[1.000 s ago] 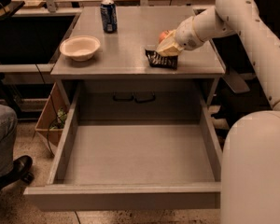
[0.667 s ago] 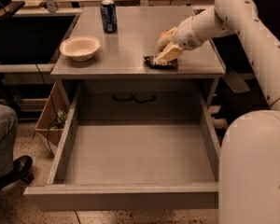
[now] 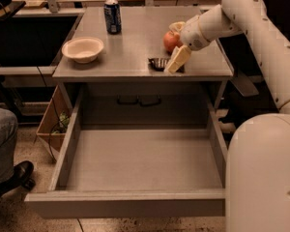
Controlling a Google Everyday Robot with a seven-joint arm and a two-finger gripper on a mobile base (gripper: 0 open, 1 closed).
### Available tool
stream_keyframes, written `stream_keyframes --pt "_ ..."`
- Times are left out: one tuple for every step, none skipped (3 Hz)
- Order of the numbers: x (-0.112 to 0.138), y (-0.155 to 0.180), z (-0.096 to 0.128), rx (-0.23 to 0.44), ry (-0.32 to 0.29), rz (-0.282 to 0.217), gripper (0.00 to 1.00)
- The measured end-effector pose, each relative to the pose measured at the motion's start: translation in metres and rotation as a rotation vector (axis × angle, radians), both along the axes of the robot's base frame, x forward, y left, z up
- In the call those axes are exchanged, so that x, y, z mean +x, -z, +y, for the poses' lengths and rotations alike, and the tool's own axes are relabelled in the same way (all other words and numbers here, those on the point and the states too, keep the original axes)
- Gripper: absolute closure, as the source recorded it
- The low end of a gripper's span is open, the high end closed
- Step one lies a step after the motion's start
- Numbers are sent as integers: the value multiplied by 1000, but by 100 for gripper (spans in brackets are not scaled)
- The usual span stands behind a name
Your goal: Pick rxbar chocolate from top drawer and place on counter
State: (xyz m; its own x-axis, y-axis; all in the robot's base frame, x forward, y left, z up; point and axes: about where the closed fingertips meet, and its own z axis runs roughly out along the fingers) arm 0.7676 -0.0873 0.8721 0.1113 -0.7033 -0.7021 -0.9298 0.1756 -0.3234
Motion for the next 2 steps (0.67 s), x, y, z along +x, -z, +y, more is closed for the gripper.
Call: stream_keyframes --pt "-10 -21 -14 4 7 -29 0" --pt "-27 -50 -48 8 49 -63 0"
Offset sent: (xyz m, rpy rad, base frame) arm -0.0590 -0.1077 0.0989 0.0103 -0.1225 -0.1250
